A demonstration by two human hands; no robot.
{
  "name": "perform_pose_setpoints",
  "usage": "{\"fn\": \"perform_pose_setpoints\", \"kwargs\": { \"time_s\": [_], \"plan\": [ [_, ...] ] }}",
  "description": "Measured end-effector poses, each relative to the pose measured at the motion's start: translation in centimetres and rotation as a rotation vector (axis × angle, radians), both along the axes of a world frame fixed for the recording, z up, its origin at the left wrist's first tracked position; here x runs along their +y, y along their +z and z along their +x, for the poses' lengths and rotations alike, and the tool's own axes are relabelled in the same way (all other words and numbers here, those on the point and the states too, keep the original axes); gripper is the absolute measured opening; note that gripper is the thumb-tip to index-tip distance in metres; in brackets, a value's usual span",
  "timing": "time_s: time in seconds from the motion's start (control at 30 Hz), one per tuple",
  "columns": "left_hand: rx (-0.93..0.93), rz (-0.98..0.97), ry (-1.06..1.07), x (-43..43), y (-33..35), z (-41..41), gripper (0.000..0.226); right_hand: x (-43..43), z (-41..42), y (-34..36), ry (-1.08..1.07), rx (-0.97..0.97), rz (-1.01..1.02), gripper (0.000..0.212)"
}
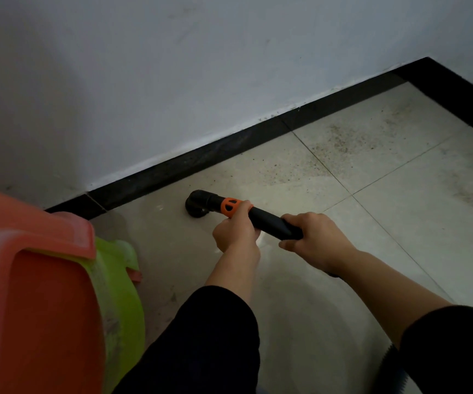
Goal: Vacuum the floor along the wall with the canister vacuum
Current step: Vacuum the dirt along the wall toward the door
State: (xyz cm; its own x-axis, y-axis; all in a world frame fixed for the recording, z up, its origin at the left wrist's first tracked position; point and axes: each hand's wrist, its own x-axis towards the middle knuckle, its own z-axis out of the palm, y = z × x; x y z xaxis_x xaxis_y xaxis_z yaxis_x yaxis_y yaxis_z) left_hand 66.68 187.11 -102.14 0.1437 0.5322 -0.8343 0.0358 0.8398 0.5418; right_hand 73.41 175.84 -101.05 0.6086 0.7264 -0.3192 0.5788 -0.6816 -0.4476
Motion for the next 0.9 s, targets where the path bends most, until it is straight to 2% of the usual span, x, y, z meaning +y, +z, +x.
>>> {"fn": "perform_pose_setpoints", "kwargs": {
  "time_s": [0.37, 0.63, 0.9],
  "plan": [
    [0.097, 0.074, 0.015, 1.5, -0.3, -0.9, 0.027, 2.1, -0.6, 0.3, 0.035, 0.022, 0.026, 0.034],
    [0.096, 0.096, 0.067, 2.3, -0.9, -0.9, 0.024, 3.1, -1.1, 0.0, 0.099, -0.114, 0.062, 0.031],
    [0.038, 0.087, 0.091, 3.9, -1.4, -0.6, 0.024, 4.7, -1.4, -0.3, 0.149, -0.188, 0.091, 0.042]
  ]
}}
